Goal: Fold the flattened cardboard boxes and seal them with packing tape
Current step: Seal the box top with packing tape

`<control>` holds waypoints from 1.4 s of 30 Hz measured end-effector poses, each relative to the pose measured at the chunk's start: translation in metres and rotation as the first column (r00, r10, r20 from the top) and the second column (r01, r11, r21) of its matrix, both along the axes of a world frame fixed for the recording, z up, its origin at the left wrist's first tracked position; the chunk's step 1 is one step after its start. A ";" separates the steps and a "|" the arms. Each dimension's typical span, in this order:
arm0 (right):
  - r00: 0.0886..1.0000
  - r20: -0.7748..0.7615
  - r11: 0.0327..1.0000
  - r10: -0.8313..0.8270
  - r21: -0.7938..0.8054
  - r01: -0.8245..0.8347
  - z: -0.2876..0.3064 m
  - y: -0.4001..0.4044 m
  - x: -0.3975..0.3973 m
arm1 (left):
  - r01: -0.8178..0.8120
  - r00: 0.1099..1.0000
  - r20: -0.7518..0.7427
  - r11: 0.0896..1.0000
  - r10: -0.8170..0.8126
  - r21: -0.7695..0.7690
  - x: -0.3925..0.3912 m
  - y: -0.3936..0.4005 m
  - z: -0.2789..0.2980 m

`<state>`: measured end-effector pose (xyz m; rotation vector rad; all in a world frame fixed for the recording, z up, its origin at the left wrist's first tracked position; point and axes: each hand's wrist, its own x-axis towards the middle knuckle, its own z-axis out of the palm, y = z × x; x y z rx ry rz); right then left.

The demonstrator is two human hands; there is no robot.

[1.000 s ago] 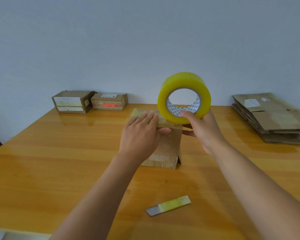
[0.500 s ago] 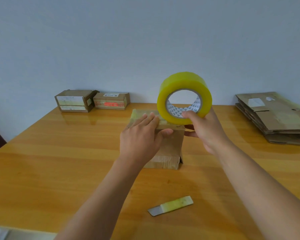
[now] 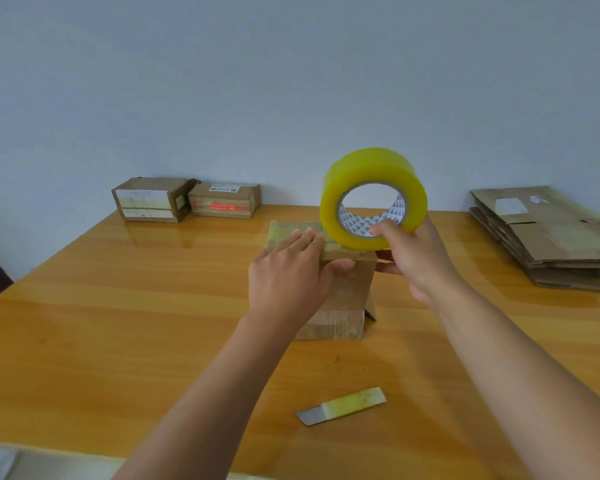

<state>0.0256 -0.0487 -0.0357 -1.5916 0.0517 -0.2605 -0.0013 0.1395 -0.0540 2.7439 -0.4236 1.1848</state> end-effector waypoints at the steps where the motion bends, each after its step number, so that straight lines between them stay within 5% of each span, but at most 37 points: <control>1: 1.000 0.003 1.000 -0.003 -0.025 0.003 0.001 0.001 -0.003 | 0.001 1.000 -0.006 1.000 -0.001 0.001 -0.003 0.001 -0.001; 10: 0.998 -0.041 0.991 -0.039 -0.133 0.033 -0.011 -0.001 -0.013 | -0.044 0.998 -0.048 0.999 0.044 0.016 -0.016 0.001 -0.012; 17: 0.997 -0.021 0.995 -0.071 -0.078 0.069 -0.026 0.002 -0.013 | 0.042 0.979 -0.191 0.991 -0.066 -0.126 -0.003 0.000 -0.028; 24: 0.996 -0.019 0.991 -0.092 -0.096 0.089 -0.023 -0.004 -0.009 | 0.070 0.968 -0.240 0.997 -0.071 -0.013 -0.002 0.004 -0.028; 30: 0.995 -0.030 0.994 -0.095 0.047 0.096 -0.020 -0.031 -0.016 | 0.074 0.955 -0.286 0.997 -0.082 -0.038 -0.006 0.001 -0.022; 38: 0.999 -0.045 0.975 0.019 0.223 -0.009 -0.025 -0.025 -0.025 | -0.002 0.916 -0.398 0.991 0.055 0.131 -0.008 -0.013 -0.013; 42: 0.995 -0.091 0.955 0.044 0.297 -0.015 -0.029 -0.023 -0.028 | 0.083 0.911 -0.411 0.990 -0.028 0.117 -0.007 -0.018 -0.011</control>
